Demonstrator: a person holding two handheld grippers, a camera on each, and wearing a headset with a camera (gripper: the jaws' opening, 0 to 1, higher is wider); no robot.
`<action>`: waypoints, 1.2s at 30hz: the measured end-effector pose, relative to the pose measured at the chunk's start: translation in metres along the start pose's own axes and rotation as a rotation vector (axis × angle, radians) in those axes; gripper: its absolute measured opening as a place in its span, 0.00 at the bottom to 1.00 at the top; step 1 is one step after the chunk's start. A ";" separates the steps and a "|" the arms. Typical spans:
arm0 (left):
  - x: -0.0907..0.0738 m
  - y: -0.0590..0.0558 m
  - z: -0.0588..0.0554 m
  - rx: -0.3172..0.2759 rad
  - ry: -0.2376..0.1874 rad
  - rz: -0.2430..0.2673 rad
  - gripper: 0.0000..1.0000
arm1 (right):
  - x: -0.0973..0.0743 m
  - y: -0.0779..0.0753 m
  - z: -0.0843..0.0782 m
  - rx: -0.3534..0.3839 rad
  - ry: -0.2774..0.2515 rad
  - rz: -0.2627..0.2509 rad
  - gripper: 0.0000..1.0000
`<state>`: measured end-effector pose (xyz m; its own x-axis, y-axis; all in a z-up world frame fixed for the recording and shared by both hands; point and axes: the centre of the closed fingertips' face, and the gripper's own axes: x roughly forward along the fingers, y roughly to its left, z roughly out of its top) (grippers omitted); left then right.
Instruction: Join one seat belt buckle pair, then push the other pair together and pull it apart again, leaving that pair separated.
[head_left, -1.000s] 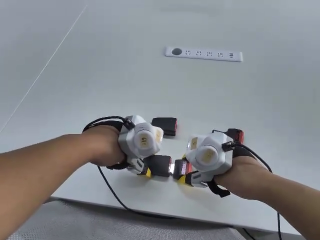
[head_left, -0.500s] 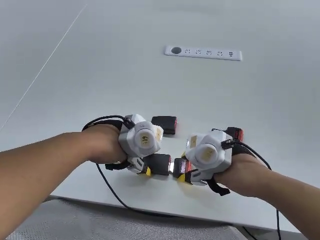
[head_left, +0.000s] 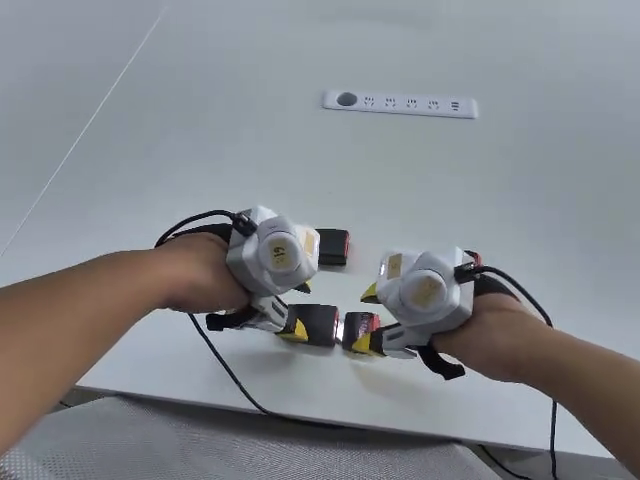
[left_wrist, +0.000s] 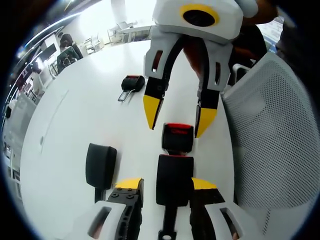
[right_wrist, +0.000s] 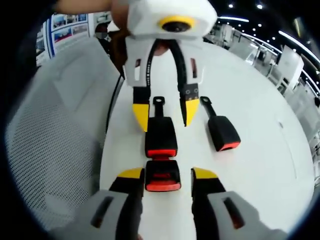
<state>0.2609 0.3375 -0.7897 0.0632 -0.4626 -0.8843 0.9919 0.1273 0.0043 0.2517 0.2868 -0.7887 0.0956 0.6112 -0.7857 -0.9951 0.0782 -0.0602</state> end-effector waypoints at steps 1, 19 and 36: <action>-0.002 0.003 0.002 0.001 -0.007 0.009 0.37 | -0.003 -0.003 0.000 0.008 -0.006 -0.005 0.36; -0.013 0.064 0.018 -0.033 -0.079 0.097 0.37 | -0.044 -0.069 -0.045 0.072 0.018 -0.107 0.37; 0.002 0.107 0.016 -0.020 -0.053 0.140 0.34 | -0.069 -0.111 -0.094 0.118 0.044 -0.142 0.39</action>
<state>0.3693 0.3361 -0.7834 0.2073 -0.4848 -0.8497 0.9705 0.2114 0.1162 0.3536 0.1623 -0.7855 0.2307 0.5530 -0.8006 -0.9618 0.2542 -0.1016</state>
